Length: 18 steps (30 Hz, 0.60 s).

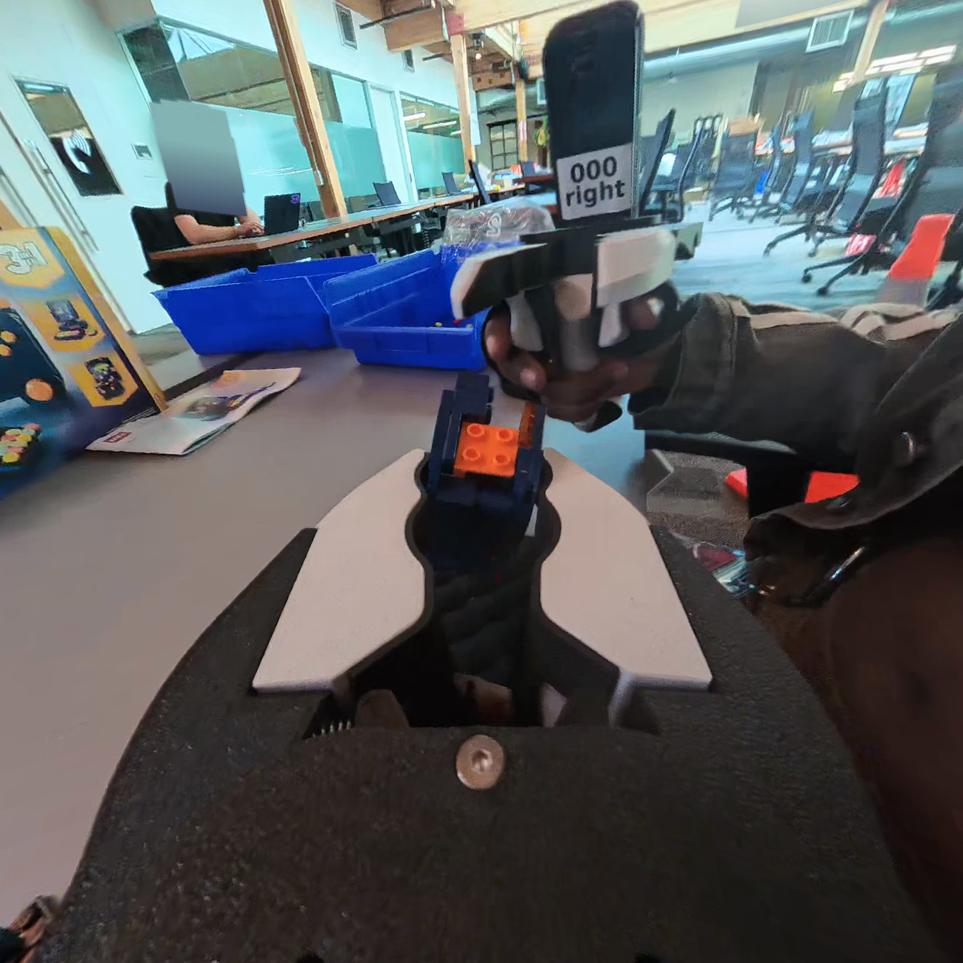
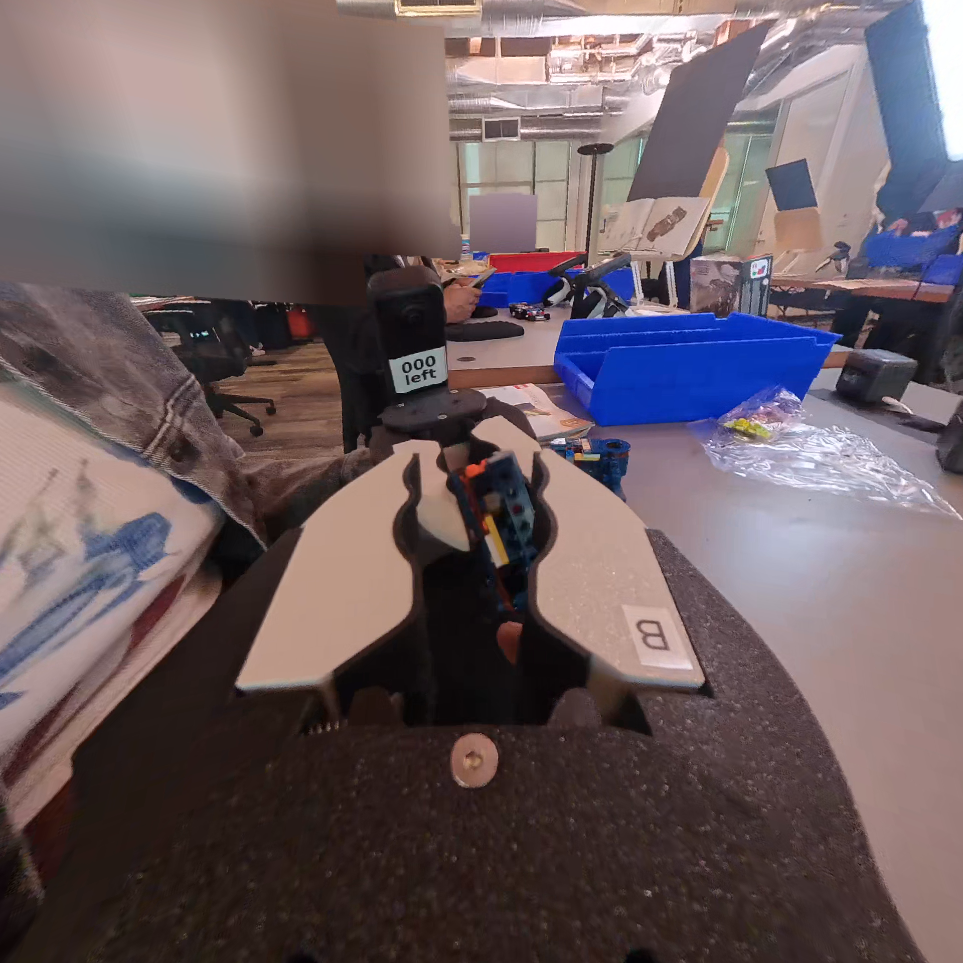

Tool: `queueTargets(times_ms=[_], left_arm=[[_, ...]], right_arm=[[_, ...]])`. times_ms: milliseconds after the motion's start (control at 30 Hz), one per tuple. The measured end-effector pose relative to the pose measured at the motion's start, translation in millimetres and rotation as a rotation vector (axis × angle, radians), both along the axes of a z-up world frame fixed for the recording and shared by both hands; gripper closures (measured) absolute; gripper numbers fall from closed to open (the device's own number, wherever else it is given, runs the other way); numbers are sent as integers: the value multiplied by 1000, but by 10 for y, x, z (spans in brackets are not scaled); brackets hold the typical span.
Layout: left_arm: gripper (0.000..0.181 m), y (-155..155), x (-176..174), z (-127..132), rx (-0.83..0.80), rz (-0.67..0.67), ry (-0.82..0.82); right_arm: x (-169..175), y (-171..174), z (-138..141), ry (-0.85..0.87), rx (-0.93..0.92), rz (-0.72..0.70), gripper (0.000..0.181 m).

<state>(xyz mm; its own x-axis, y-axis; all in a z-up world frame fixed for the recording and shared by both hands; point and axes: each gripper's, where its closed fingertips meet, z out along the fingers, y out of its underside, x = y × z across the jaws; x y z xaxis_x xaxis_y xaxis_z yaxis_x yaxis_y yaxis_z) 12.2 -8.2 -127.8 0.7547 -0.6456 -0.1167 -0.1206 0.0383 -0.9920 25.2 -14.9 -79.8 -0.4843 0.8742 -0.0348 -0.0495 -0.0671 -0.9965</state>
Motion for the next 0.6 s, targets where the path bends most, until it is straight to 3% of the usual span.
queueTargets(times_ms=[200, 467, 500, 567, 600], left_arm=[[145, 3, 6, -35, -34, -12, 6], [145, -46, 17, -54, -43, -56, 16], [145, -53, 22, -64, -48, -62, 22], [145, -59, -14, -119, -81, -53, 65], [136, -68, -31, -127, -97, -49, 83]], right_arm=[[-245, 46, -223, -37, 307, -73, 148], [-275, 13, -402, -127, 268, 86, 155], [-287, -13, -437, -146, 289, 108, 168], [-305, -31, -433, -126, 329, 115, 169], [-323, -29, -452, -139, 343, 114, 169]])
